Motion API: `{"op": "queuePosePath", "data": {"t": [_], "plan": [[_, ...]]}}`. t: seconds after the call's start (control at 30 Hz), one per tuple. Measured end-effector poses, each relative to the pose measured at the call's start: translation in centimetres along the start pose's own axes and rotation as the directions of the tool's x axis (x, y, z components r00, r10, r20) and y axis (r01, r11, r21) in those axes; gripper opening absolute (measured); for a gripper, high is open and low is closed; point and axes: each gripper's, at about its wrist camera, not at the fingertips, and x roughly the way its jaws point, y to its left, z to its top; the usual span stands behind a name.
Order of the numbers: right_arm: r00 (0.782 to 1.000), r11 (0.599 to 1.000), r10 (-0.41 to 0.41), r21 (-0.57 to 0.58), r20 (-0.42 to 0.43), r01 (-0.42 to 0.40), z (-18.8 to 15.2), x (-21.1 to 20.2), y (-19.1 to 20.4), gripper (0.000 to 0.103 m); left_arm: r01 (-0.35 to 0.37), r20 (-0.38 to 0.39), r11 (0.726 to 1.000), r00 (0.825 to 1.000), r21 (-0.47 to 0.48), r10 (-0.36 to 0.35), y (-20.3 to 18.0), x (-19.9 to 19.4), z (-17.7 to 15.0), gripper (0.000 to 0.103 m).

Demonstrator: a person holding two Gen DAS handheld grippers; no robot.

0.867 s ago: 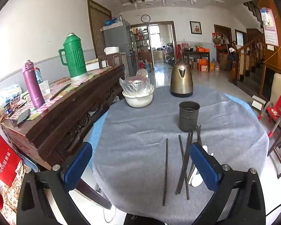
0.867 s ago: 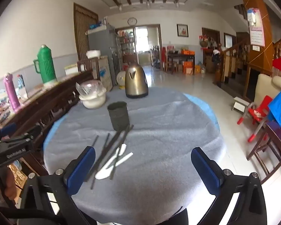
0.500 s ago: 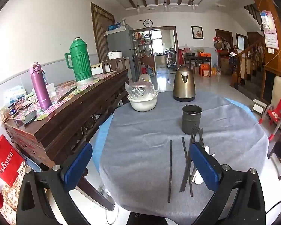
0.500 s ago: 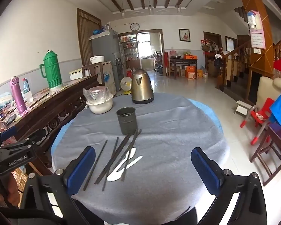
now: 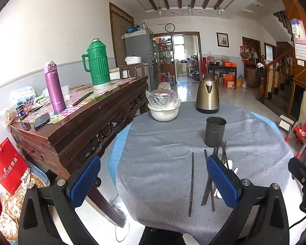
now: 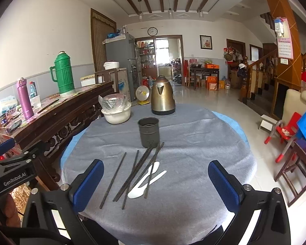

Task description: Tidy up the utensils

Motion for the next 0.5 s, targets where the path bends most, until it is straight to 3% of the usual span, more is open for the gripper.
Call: {"op": "queuePosePath", "data": {"t": [0.5], "plan": [[1.000,1.000,0.005,0.000,-0.003,-0.005,-0.14,-0.20,0.60,0.103,0.001,-0.017,1.000,1.000,0.017,-0.001,-0.11,0.19,-0.63,0.103]]}}
